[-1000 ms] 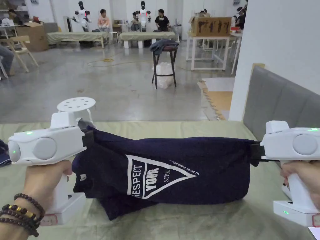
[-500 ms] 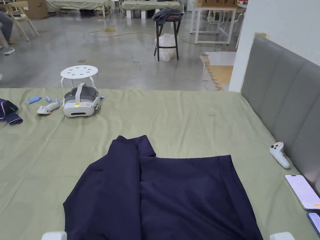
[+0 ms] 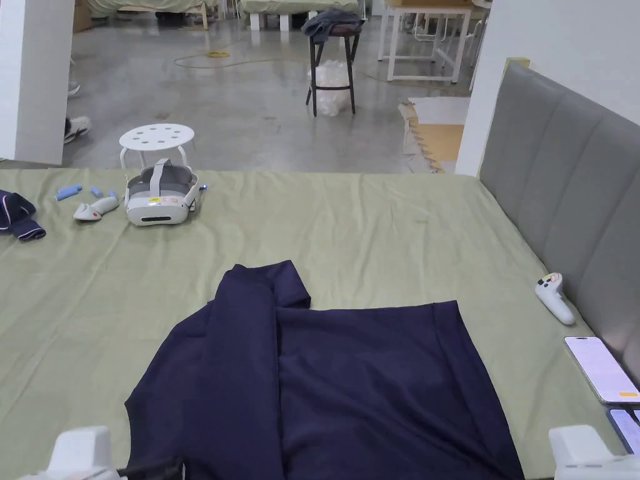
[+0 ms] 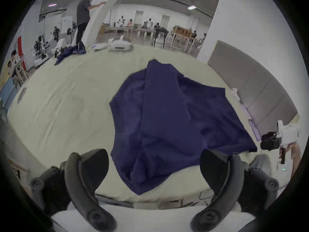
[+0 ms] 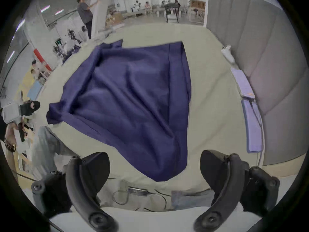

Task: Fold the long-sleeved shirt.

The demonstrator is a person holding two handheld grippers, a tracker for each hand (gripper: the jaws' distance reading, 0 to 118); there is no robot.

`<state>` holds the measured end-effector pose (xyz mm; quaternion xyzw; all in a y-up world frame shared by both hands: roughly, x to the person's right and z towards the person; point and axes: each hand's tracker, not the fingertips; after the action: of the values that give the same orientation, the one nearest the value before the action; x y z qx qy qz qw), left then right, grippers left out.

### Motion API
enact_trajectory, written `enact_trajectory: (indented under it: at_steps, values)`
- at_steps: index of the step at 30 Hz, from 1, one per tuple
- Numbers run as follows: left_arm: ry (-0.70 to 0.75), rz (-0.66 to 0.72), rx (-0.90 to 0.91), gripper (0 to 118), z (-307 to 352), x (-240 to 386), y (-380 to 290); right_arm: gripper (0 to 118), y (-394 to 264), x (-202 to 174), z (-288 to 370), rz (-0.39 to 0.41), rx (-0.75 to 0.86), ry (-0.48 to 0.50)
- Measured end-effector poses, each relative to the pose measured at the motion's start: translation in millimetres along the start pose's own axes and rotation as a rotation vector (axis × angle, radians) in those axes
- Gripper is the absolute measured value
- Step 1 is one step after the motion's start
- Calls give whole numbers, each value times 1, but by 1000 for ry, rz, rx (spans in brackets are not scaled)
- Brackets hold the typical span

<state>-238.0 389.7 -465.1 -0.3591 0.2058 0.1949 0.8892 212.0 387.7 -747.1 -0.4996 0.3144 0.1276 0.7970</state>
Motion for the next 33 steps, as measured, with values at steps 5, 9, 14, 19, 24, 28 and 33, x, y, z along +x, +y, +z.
enact_trajectory:
  at_steps: [5, 9, 14, 19, 24, 28, 33]
  values:
    - [39, -52, 20, 3, -4, 10, 5, 0, 7, 2, 10, -73, 108, -75]
    - [-1, -34, -1, 4, -17, 5, 3, 0, 9, -6, 19, -51, 91, -61]
    - [-38, -72, 67, 4, -47, 32, 67, 0, 14, -8, 16, -37, 85, -53]
    - [-62, -112, 122, 3, -92, 78, 180, 0, 17, -13, 9, -50, 133, -57]
    - [-107, -181, 37, 81, -220, 104, 293, 0, 26, -17, -21, -42, 131, -5]
    - [-42, -331, -15, 96, -333, 116, 339, 0, 30, -22, -50, -67, 68, 17]
    - [-67, -302, -224, 88, -425, 120, 329, 0, 31, -22, -72, -101, 21, 22]
